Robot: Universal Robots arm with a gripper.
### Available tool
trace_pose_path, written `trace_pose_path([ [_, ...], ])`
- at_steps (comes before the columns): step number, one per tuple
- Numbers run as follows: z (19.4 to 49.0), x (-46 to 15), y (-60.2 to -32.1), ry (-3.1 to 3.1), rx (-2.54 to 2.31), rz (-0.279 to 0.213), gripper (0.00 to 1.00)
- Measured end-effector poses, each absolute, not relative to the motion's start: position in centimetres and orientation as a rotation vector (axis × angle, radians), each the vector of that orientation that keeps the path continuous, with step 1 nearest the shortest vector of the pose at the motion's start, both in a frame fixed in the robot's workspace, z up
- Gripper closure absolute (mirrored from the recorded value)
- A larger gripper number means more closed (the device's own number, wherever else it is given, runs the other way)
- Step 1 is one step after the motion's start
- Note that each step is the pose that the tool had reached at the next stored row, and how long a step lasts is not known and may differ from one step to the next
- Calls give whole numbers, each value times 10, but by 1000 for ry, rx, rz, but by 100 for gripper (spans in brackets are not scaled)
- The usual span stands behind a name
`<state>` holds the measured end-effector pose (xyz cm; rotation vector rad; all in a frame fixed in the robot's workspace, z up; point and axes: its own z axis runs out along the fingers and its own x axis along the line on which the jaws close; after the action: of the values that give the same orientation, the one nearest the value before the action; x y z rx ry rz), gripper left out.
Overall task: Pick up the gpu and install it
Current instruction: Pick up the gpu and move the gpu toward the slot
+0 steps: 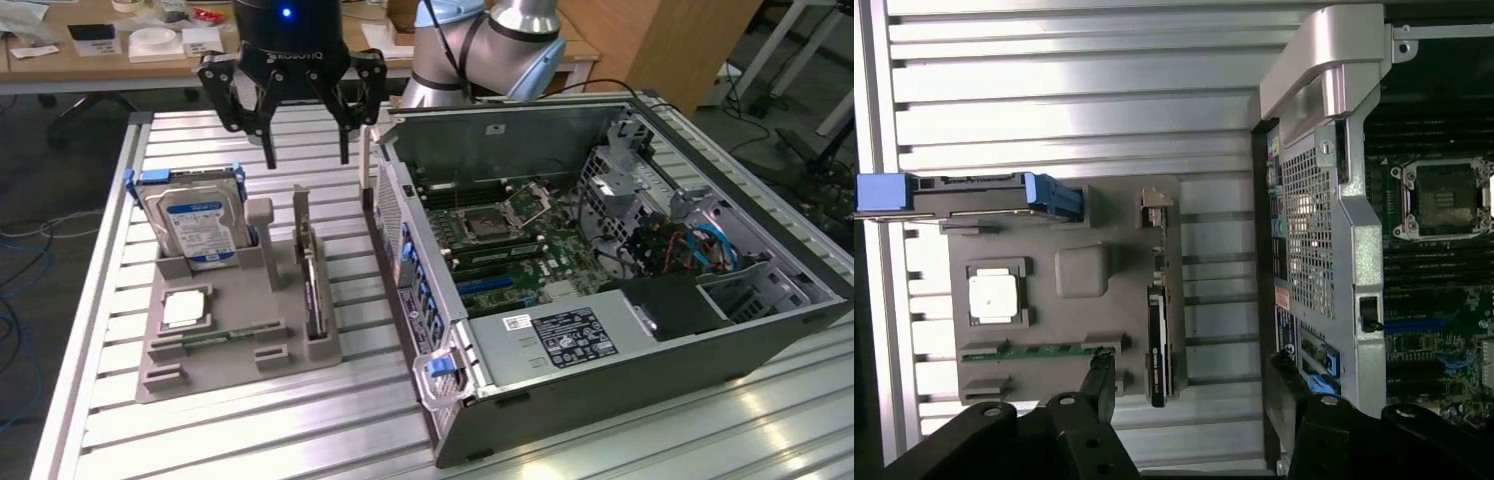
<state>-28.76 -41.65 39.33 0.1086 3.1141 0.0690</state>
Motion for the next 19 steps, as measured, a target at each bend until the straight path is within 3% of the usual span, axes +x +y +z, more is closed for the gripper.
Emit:
trace_pose_path([
  [19, 386, -288, -416, 3152, -33, 68, 29],
])
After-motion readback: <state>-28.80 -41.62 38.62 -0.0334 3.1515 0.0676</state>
